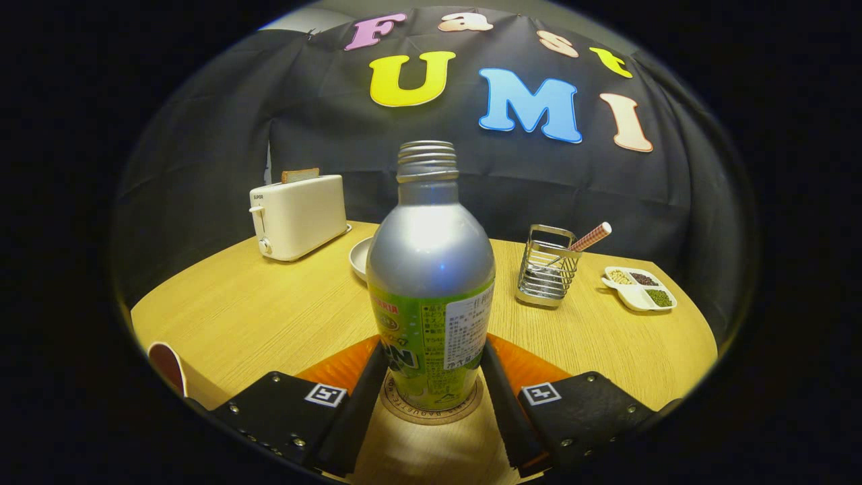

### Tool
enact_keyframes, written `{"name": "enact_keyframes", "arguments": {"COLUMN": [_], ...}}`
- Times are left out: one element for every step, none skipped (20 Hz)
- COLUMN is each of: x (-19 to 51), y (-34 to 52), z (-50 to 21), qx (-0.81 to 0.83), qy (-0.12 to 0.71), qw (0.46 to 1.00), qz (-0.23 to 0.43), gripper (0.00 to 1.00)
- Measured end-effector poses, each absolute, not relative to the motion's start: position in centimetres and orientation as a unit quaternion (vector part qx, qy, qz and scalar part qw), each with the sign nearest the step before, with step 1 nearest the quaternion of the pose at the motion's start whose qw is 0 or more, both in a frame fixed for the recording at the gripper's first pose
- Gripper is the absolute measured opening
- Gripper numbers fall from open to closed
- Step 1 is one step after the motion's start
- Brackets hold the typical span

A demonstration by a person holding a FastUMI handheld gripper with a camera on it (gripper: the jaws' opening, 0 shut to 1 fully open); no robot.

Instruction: Take the bottle from table, then pour the juice into the cup, finally place the bottle on the coaster

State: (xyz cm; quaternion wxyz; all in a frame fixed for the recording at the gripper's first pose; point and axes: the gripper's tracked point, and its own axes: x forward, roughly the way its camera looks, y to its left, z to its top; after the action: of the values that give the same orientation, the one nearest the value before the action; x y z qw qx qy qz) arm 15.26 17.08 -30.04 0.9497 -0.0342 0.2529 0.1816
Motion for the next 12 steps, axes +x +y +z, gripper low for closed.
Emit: {"name": "enact_keyframes", "arguments": {"x": [15.2,15.2,15.1,14.9,14.9,14.7,14.5,14.2,13.9,13.5,13.2,12.8], "y": [17.1,17.0,17.1,16.9,16.7,16.6,16.5,16.3,16.0,15.9,15.6,15.3], "z": [-30.1,-30.1,-29.9,-29.5,-29.0,-28.4,-27.6,-26.6,-25.3,-23.9,-22.3,-20.6], "qx": [-0.033,-0.031,-0.026,-0.023,-0.024,-0.025,-0.025,-0.025,-0.025,-0.023,-0.024,-0.026], "qy": [0.255,0.258,0.26,0.26,0.255,0.252,0.248,0.243,0.236,0.228,0.217,0.204], "qw": [0.949,0.949,0.948,0.949,0.95,0.952,0.952,0.954,0.956,0.958,0.961,0.964], "qz": [0.181,0.18,0.181,0.179,0.176,0.175,0.175,0.174,0.172,0.171,0.17,0.167], "gripper": [0.8,0.81,0.81,0.88,0.96,0.99,0.99,0.99,0.98,0.98,0.98,0.98]}}
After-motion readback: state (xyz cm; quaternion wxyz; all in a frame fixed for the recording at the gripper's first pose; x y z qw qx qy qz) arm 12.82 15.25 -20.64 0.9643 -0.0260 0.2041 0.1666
